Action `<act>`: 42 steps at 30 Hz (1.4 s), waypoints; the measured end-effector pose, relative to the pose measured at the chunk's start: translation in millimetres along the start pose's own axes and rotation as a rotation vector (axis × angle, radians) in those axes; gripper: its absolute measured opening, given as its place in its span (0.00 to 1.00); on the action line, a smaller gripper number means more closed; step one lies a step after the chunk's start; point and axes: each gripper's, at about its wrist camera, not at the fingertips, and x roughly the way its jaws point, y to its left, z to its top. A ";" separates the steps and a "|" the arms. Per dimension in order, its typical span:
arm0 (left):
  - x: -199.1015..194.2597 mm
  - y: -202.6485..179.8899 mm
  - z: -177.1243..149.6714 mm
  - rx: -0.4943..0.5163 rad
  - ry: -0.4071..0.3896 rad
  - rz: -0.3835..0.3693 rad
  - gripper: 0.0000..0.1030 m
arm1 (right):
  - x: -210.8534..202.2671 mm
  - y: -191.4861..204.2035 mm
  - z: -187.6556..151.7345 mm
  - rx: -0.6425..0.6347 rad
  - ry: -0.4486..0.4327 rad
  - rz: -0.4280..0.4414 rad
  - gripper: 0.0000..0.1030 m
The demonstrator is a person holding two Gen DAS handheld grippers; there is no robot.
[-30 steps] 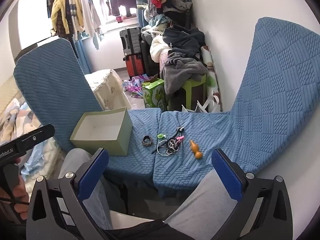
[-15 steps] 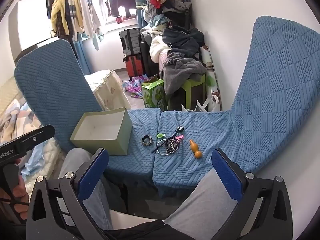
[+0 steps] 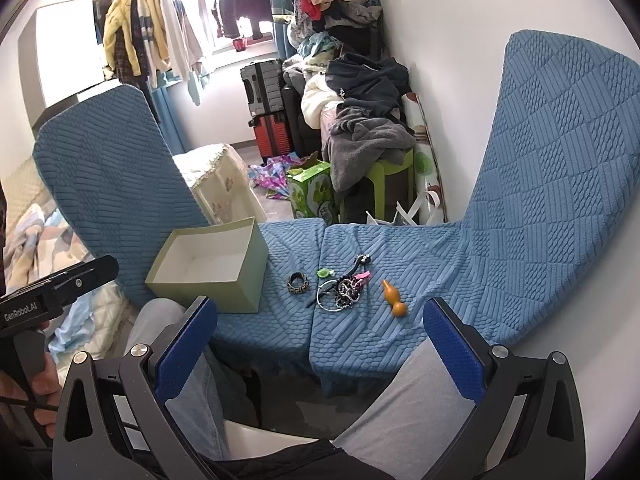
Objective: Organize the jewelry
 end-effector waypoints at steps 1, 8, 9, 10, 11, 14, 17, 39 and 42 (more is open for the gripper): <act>0.3 -0.2 -0.1 0.000 0.000 0.001 1.00 | 0.2 0.0 -0.4 0.003 0.004 0.005 1.00; 3.5 -5.8 -2.8 0.010 0.019 -0.007 1.00 | 1.6 -3.3 -3.7 0.030 0.028 0.037 1.00; 3.3 -5.6 -2.2 0.010 0.016 -0.007 1.00 | 0.8 -2.8 -3.9 0.030 0.028 0.047 1.00; 1.8 -5.7 -2.2 0.011 0.011 -0.005 1.00 | 0.1 -2.2 -3.9 0.025 0.026 0.045 1.00; 1.9 -6.5 -2.9 0.012 0.007 -0.004 1.00 | -1.4 -0.5 -4.2 0.017 0.021 0.039 1.00; 0.1 -5.1 -3.9 0.008 0.000 0.002 1.00 | -5.0 1.5 -3.0 0.013 0.017 -0.008 1.00; -0.8 -3.0 -4.8 -0.002 -0.002 -0.001 1.00 | -5.2 2.7 -2.0 0.019 0.021 0.015 1.00; 15.5 -7.6 -0.9 0.014 0.028 -0.022 1.00 | 17.3 -5.9 -1.1 0.033 0.067 0.064 0.67; 26.3 -8.1 2.1 0.013 0.040 -0.017 1.00 | 24.4 -8.8 1.9 0.037 0.067 0.060 0.66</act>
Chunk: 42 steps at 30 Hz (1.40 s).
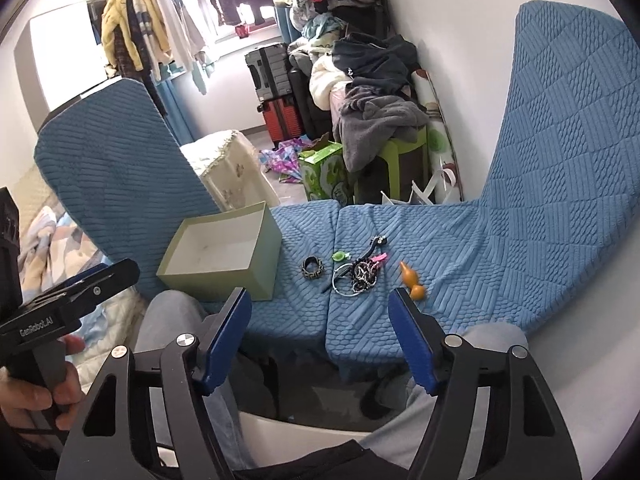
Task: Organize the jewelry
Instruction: 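Grasp the black coiled hair tie with the left gripper while the right gripper grasps the pink hair clip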
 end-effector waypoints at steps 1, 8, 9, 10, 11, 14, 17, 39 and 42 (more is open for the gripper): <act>2.8 -0.2 0.6 -0.001 0.004 -0.001 1.00 | 2.6 -0.9 1.1 0.002 0.000 0.000 0.66; 36.3 -1.5 7.1 0.000 0.051 -0.002 0.99 | 29.3 -14.7 7.7 0.035 0.019 0.019 0.63; 41.8 -2.8 7.4 0.005 0.059 -0.005 0.99 | 35.7 -18.0 8.1 0.041 0.028 0.016 0.61; 47.9 -4.9 7.5 0.011 0.067 -0.012 0.99 | 38.9 -20.4 8.3 0.044 0.032 0.015 0.58; 54.7 -7.7 7.8 0.020 0.076 -0.021 0.99 | 43.5 -23.1 8.4 0.047 0.039 0.013 0.56; 72.8 -15.0 8.7 0.050 0.097 -0.031 0.97 | 57.9 -35.3 9.3 0.076 0.057 0.028 0.54; 93.3 -18.9 9.1 0.065 0.121 -0.044 0.91 | 77.5 -48.2 10.4 0.094 0.091 0.020 0.51; 290.6 -26.0 -4.7 -0.027 0.432 -0.260 0.27 | 239.9 -119.0 11.8 0.206 0.306 0.073 0.28; 311.9 -29.5 -3.8 -0.012 0.450 -0.257 0.27 | 253.2 -124.3 11.0 0.217 0.331 0.077 0.25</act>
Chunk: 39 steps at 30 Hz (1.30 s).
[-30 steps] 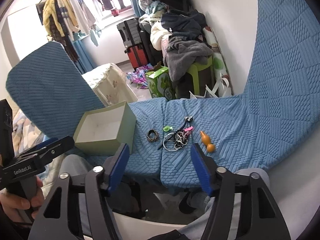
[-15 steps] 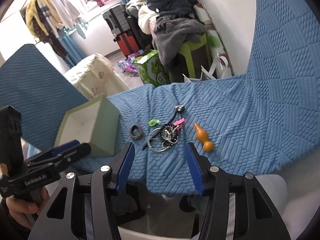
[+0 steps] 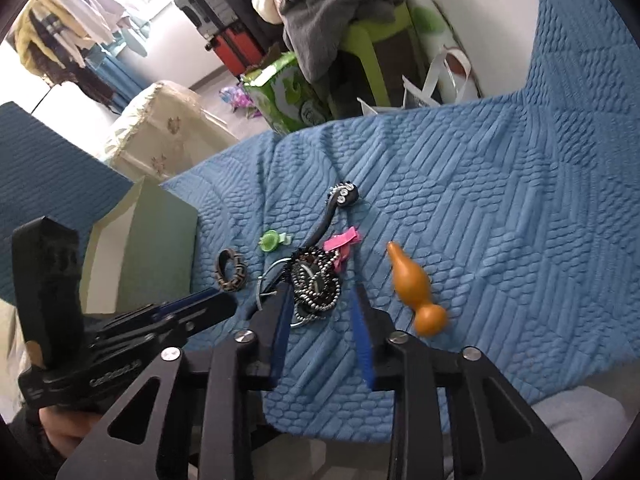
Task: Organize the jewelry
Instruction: 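Grasp the black coiled hair tie with the left gripper while the right gripper grasps the pink hair clip, then carry the hair tie and pink clip into the green box and open both grippers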
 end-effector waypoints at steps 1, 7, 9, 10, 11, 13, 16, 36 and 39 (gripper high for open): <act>4.7 0.1 2.6 0.004 0.003 -0.001 0.27 | 2.9 -2.1 1.3 0.005 0.007 0.003 0.25; 36.9 -5.6 16.0 0.079 0.035 0.018 0.25 | 23.2 -20.6 14.5 0.033 0.032 0.003 0.25; 44.1 -5.1 17.9 0.095 0.047 0.031 0.22 | 30.3 -23.2 21.1 0.030 0.035 0.012 0.25; 47.0 -5.1 18.2 0.103 0.051 0.039 0.21 | 34.4 -24.2 25.0 0.030 0.035 0.020 0.25; 49.3 -4.8 18.1 0.108 0.054 0.038 0.19 | 37.4 -24.7 27.0 0.031 0.037 0.026 0.25; 50.9 -3.9 18.8 0.114 0.048 0.038 0.19 | 48.9 -26.7 34.0 0.038 0.048 0.042 0.25; 53.0 -6.7 19.0 0.136 0.046 0.040 0.19 | 68.3 -29.0 42.6 0.050 0.069 0.067 0.25; 3.0 -21.4 30.0 0.112 -0.043 0.009 0.08 | 47.0 -11.1 41.2 -0.013 0.053 0.035 0.04; -13.8 -27.3 27.0 0.115 -0.063 0.016 0.08 | 29.9 -0.2 39.1 -0.044 0.018 0.018 0.04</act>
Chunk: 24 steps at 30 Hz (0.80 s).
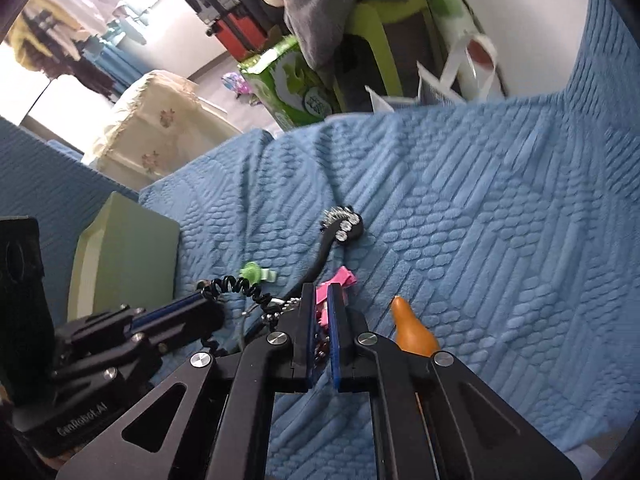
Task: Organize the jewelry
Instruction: 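Carry the hair tie and pink clip into the green box and open both grippers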
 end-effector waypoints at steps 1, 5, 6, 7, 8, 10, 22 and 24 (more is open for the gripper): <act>-4.6 -1.3 -0.4 0.002 -0.005 0.005 0.08 | -6.8 3.8 -1.3 -0.008 -0.012 -0.006 0.04; -28.7 -5.1 -2.2 -0.001 -0.042 0.010 0.08 | -25.8 13.3 -6.0 -0.025 -0.046 -0.018 0.04; -36.0 -6.4 -4.0 -0.004 -0.050 0.012 0.08 | -30.7 15.1 -8.6 -0.022 -0.052 -0.017 0.04; -40.2 -6.5 -4.6 -0.004 -0.056 0.013 0.08 | -33.2 16.8 -10.2 -0.021 -0.054 -0.017 0.04; -47.7 -6.3 -6.1 -0.003 -0.064 0.012 0.08 | -36.9 18.4 -12.5 -0.019 -0.057 -0.015 0.04; -58.6 -7.7 -6.4 -0.001 -0.083 0.013 0.08 | -46.1 23.2 -18.2 -0.019 -0.067 -0.010 0.04; -107.7 -6.8 -11.9 -0.004 -0.161 0.060 0.08 | -55.9 35.3 -32.8 -0.052 -0.107 -0.028 0.10; -112.0 -2.0 -16.2 -0.019 -0.164 0.065 0.08 | -36.2 27.5 -30.1 -0.061 -0.091 -0.037 0.29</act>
